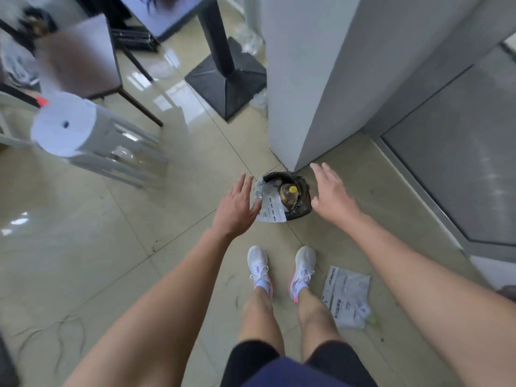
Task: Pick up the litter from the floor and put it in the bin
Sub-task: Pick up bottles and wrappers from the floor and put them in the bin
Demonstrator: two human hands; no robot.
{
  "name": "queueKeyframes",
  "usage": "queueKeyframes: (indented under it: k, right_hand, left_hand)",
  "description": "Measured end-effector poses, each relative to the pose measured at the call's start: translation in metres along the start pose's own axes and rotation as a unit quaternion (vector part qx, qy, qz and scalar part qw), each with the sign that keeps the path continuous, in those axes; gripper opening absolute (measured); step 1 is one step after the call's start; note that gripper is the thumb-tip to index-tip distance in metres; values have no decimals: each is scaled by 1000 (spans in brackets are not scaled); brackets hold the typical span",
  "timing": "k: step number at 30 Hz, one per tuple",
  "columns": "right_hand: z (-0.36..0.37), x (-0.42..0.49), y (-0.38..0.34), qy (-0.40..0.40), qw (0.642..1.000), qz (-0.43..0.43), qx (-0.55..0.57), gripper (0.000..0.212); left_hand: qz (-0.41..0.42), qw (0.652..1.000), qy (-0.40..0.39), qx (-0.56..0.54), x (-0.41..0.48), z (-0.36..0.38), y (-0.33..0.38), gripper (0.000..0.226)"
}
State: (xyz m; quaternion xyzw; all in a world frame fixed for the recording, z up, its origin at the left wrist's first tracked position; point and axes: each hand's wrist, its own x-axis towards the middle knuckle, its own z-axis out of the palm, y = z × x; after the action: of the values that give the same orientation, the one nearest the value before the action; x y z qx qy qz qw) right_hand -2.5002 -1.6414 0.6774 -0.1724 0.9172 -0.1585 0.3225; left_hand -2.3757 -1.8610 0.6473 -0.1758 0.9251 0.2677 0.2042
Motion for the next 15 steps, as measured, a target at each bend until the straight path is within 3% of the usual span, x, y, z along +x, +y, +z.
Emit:
queueKeyframes:
  k: [7, 12, 15]
  right_hand:
    - [-73, -113, -12, 111, 990, 78, -23, 84]
    - [-74, -183, -2, 169, 968, 187, 7, 87]
    - [-66, -246, 6, 227, 936, 269, 22, 88]
  left_hand:
    - [148, 978, 76, 122, -57, -85, 73, 77]
    - [280, 943, 26, 177, -55, -92, 109, 84]
    - [353, 914, -14, 197, -65, -83, 130, 88]
